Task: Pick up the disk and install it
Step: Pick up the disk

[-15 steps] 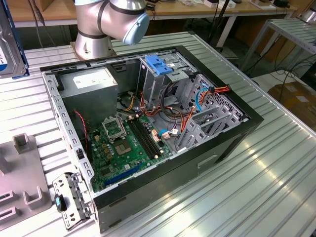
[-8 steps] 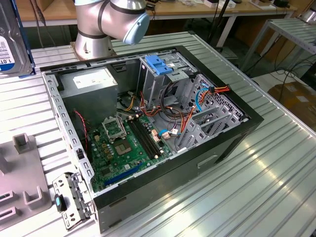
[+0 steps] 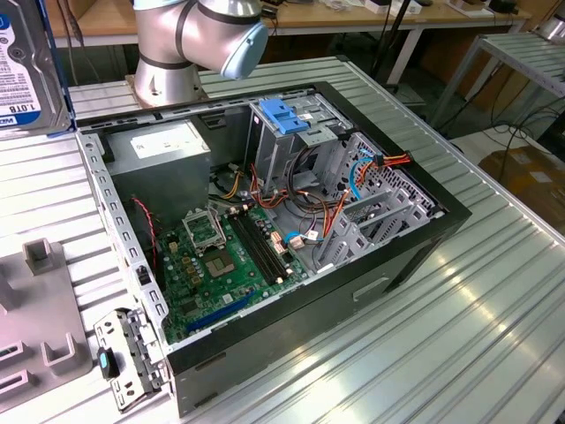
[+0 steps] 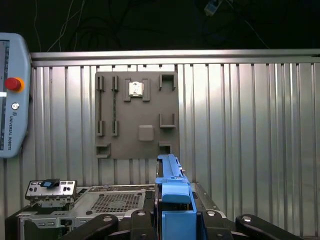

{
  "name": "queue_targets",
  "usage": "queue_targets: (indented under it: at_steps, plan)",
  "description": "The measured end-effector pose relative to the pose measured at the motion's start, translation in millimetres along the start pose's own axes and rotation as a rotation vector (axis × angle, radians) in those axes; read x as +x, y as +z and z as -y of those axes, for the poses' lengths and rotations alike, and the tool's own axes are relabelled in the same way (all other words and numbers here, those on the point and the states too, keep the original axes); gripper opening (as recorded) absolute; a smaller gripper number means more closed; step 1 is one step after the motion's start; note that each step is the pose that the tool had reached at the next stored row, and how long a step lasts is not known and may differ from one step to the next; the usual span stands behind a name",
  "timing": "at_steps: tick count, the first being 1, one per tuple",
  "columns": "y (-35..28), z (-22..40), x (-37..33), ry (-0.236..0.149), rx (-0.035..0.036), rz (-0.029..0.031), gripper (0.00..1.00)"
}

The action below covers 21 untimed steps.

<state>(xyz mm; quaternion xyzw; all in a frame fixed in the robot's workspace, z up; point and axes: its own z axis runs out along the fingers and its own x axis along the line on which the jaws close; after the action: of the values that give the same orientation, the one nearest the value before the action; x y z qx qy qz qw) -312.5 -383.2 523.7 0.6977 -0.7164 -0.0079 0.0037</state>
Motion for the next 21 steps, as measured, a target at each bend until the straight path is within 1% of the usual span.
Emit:
queue_targets:
  at_steps: [5, 6, 14, 15, 18, 21]
  plan:
    - [-0.1, 7.4, -0.1, 0.000, 0.0001, 0.0001, 0.37]
    - [-0.1, 9.7, -0.1, 0.000, 0.0000, 0.0000, 0.37]
    - [-0.3, 22.5, 0.0, 0.000, 0.0000, 0.0000, 0.37]
    - [-0.4, 25.6, 0.0, 0.000, 0.0000, 0.0000, 0.37]
    - [-0.4, 31.1, -0.1, 0.000, 0.0001, 0.0001, 0.37]
    - [-0.5, 32.4, 0.2, 0.000, 0.0000, 0.0000, 0.37]
